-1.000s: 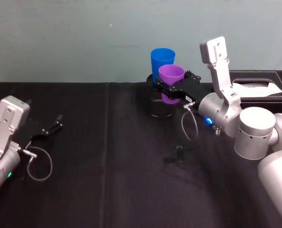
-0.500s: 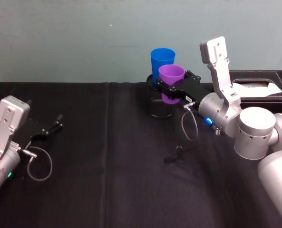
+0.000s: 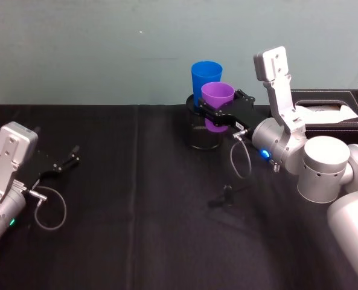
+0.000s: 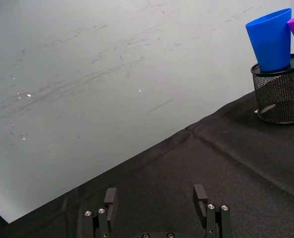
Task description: Pick up one cup with a gripper and tap it against the other cup.
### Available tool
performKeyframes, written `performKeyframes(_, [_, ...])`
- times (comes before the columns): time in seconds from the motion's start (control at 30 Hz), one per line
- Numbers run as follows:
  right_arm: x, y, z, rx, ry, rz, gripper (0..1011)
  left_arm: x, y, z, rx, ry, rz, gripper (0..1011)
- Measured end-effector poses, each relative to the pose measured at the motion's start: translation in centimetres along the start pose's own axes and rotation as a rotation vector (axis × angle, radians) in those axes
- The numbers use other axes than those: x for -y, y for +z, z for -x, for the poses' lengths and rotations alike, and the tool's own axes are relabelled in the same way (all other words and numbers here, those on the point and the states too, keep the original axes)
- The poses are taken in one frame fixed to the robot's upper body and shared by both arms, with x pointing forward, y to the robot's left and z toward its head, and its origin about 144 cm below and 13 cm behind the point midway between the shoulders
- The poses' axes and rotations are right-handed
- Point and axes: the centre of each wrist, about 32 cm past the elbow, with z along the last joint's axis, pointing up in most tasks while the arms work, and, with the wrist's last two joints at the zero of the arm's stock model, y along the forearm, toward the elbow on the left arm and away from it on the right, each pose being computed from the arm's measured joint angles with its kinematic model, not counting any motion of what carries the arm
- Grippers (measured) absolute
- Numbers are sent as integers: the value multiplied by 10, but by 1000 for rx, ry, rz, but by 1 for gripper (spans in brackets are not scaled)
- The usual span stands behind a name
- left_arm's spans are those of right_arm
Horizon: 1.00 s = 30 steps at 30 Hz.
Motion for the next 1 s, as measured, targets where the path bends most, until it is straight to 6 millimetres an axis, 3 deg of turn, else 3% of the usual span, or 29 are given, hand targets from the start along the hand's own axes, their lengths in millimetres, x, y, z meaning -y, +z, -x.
performKeyframes(0.6, [2,0,1,2,1,-2,738,0,0,0,0,0,0,1000])
performKeyframes(1.0, [41,-15,12,2,17,4,738,0,0,0,0,0,0,1000])
